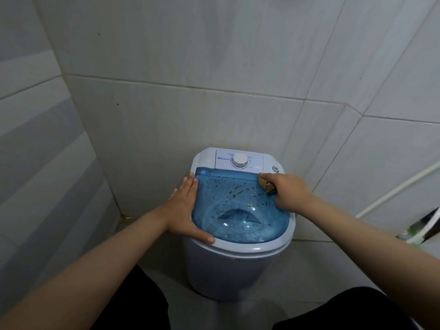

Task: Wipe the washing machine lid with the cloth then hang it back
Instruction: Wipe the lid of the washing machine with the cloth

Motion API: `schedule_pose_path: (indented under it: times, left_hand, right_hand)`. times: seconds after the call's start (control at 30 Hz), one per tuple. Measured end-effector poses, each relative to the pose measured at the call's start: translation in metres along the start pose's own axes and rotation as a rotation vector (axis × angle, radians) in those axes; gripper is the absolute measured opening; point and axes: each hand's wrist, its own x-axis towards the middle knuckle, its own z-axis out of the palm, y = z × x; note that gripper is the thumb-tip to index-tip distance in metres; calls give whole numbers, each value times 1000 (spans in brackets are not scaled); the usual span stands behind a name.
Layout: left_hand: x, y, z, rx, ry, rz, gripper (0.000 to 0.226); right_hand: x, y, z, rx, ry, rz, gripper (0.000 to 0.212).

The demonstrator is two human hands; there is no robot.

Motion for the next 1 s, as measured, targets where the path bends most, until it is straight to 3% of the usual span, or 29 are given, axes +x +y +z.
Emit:
schedule_pose_path:
  times: [0.37,0.7,0.87,1.0]
  left_hand:
    - [1,0,0,10,6,5,162]
    - [0,2,0,19,4,2,162]
    - [-1,3,-1,20,-8,3,161]
    - [-1,3,-2,20,-15,1,161]
  right_hand:
    - [-67,-10,21,45,22,-32,72]
    - [-116,-45,5,-1,-111,-126,68]
    - [-91,-37,-23,296,-250,-90,49]
    - [-39,-34,-39,332,-81,-39,51]
